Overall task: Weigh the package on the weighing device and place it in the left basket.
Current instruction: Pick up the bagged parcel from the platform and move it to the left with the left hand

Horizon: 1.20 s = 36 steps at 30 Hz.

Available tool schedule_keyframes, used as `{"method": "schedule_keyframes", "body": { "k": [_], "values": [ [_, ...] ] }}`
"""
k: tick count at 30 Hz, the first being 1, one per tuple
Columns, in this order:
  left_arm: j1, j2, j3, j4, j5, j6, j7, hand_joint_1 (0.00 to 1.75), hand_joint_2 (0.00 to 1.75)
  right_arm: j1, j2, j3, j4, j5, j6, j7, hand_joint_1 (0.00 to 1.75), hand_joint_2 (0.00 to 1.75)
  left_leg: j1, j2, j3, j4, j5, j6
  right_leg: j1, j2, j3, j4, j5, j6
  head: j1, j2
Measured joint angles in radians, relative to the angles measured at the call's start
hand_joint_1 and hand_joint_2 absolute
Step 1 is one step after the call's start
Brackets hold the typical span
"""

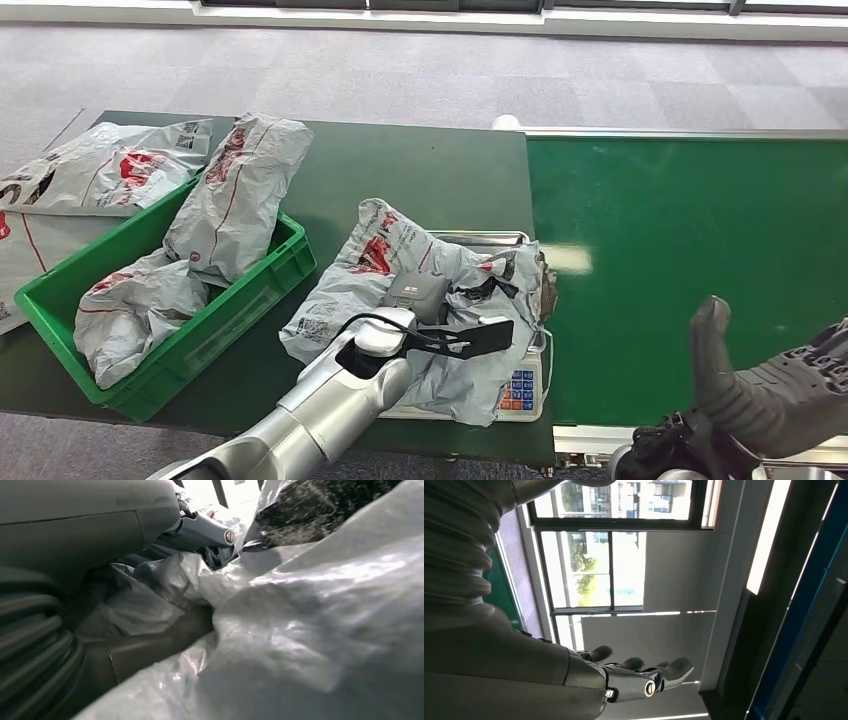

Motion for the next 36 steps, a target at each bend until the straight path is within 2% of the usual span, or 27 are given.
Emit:
{"method": "schedule_keyframes", "body": {
  "k": [4, 11, 14, 19, 21, 24, 29, 32, 36],
  "values": [
    [-0.029, 0.001, 0.019, 0.038, 0.027, 0.019, -0.029, 1.75, 1.75, -0.017, 0.012, 0.001, 0.011, 0.022, 0.000, 0.000, 0.00, 1.75, 0.000, 0.000, 0.002, 0.000, 0.001, -0.001, 0.000, 0.000, 0.001, 0.001, 0.000, 0.000, 0.000, 0.000],
    [-0.036, 0.003, 0.070, 0.048, 0.070, 0.121, -0.096, 1.75, 1.75, -0.037, 0.031, 0.001, 0.024, 0.047, 0.000, 0.000, 0.00, 1.75, 0.000, 0.000, 0.001, 0.000, 0.003, -0.002, 0.000, 0.000, -0.001, 0.002, 0.001, -0.001, 0.000, 0.000],
    [-0.033, 0.011, 0.108, -0.001, 0.121, 0.217, -0.161, 1.75, 1.75, -0.035, 0.042, 0.001, 0.024, 0.062, 0.000, 0.000, 0.00, 1.75, 0.000, 0.000, -0.003, 0.000, 0.004, -0.002, 0.000, 0.000, -0.005, 0.002, 0.002, -0.001, 0.000, 0.000],
    [-0.038, 0.021, 0.138, -0.052, 0.136, 0.211, -0.164, 1.75, 1.75, -0.031, 0.045, 0.001, 0.023, 0.063, 0.000, 0.000, 0.00, 1.75, 0.000, 0.000, -0.004, 0.000, 0.005, -0.002, -0.001, 0.000, -0.006, 0.002, 0.003, -0.001, 0.000, 0.000],
    [-0.033, 0.033, 0.162, -0.112, 0.139, 0.230, -0.173, 1.75, 1.75, -0.030, 0.048, 0.001, 0.023, 0.066, 0.000, 0.000, 0.00, 1.75, 0.000, 0.000, -0.005, 0.000, 0.005, -0.002, -0.001, 0.000, -0.007, 0.002, 0.003, -0.001, 0.000, 0.000],
    [-0.016, 0.074, 0.214, -0.296, 0.149, 0.332, -0.205, 1.75, 1.75, -0.021, 0.056, -0.002, 0.019, 0.074, -0.001, 0.000, 0.00, 1.75, 0.000, 0.000, -0.008, 0.000, 0.005, -0.002, 0.000, 0.000, -0.009, 0.003, 0.003, -0.001, 0.000, 0.000],
    [-0.035, 0.159, 0.344, -0.586, 0.136, 0.367, -0.183, 1.75, 1.75, -0.009, 0.056, -0.012, 0.010, 0.077, -0.002, 0.000, 0.00, 1.75, 0.000, 0.001, -0.008, 0.000, 0.005, -0.003, 0.000, 0.001, -0.011, 0.004, 0.003, -0.001, 0.000, 0.000],
    [-0.067, 0.220, 0.442, -0.662, 0.079, 0.378, -0.163, 1.75, 1.75, 0.021, 0.055, -0.013, 0.009, 0.073, -0.002, 0.000, 0.00, 1.75, 0.000, 0.001, -0.008, 0.000, 0.006, -0.004, 0.001, 0.001, -0.011, 0.005, 0.002, -0.002, 0.000, 0.000],
    [-0.083, 0.316, 0.579, -0.673, 0.006, 0.416, -0.143, 1.75, 1.75, 0.086, 0.042, -0.013, 0.006, 0.056, -0.002, 0.000, 0.00, 1.75, 0.000, 0.001, -0.008, -0.001, 0.006, -0.005, 0.001, 0.002, -0.012, 0.006, 0.002, -0.003, 0.000, 0.000]
  ]
}}
